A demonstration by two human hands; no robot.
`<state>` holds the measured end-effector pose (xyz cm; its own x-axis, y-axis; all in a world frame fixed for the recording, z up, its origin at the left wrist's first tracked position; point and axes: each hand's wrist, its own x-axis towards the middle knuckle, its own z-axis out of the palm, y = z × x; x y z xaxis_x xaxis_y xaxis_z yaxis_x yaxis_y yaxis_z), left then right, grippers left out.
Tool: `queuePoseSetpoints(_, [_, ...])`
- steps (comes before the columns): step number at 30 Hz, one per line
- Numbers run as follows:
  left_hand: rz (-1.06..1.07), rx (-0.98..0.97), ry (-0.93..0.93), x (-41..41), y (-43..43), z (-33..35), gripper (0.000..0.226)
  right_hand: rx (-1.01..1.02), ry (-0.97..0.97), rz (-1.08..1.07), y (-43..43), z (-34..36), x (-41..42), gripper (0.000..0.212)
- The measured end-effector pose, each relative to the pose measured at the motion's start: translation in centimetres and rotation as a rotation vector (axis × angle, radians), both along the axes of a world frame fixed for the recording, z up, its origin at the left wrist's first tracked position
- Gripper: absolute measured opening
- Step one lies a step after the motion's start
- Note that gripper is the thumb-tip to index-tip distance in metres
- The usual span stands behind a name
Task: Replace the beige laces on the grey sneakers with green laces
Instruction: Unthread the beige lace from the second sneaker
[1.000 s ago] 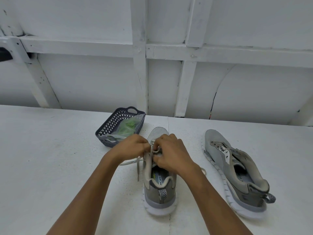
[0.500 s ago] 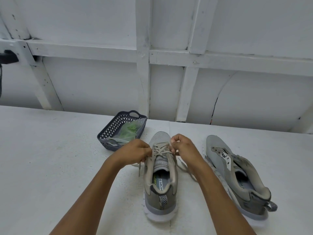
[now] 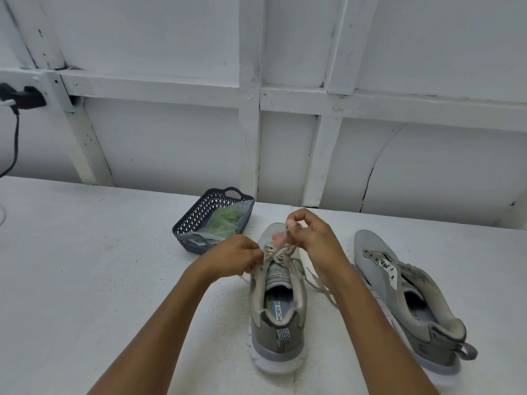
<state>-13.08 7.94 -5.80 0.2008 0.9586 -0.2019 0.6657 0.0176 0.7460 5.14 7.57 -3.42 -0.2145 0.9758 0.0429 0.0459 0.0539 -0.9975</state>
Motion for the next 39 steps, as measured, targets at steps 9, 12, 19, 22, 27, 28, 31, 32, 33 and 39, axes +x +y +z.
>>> queuePoseSetpoints(9, [-0.001,0.013,0.016,0.1,0.0,0.0,0.028,0.222,-0.807,0.024,0.3,-1.3,-0.4,0.013])
queuePoseSetpoints(12, [-0.008,0.023,0.027,0.1,0.0,0.0,0.029,0.28,-1.025,0.079,0.5,-1.8,-0.9,0.017])
queuePoseSetpoints(19, [0.011,-0.002,0.006,-0.1,-0.1,-0.1,0.03,0.002,-0.03,0.044,0.3,0.0,-0.2,0.019])
queuePoseSetpoints(22, [0.009,-0.014,0.007,0.0,-0.1,0.0,0.029,-0.046,0.004,-0.049,0.5,0.3,0.4,0.022])
queuePoseSetpoints(27, [-0.004,-0.013,0.014,0.1,-0.1,0.0,0.029,0.19,-0.539,-0.03,0.4,0.2,1.1,0.01])
queuePoseSetpoints(28, [-0.007,-0.011,0.019,0.1,0.0,0.0,0.029,0.223,-0.709,0.015,0.4,0.0,1.2,0.01])
queuePoseSetpoints(31, [-0.009,-0.008,0.033,0.2,-0.1,0.1,0.029,0.245,-0.983,0.097,0.4,-0.6,0.9,0.007])
queuePoseSetpoints(32, [-0.008,-0.008,0.034,0.2,-0.1,0.2,0.029,0.255,-0.955,0.092,0.4,-0.8,0.8,0.005])
queuePoseSetpoints(33, [-0.007,-0.008,0.032,0.2,-0.2,0.2,0.029,0.267,-0.888,0.077,0.4,-1.0,0.7,0.002])
queuePoseSetpoints(39, [-0.015,-0.013,0.035,0.1,-0.3,0.4,0.03,0.146,-0.436,-0.228,0.9,-1.2,1.5,0.02])
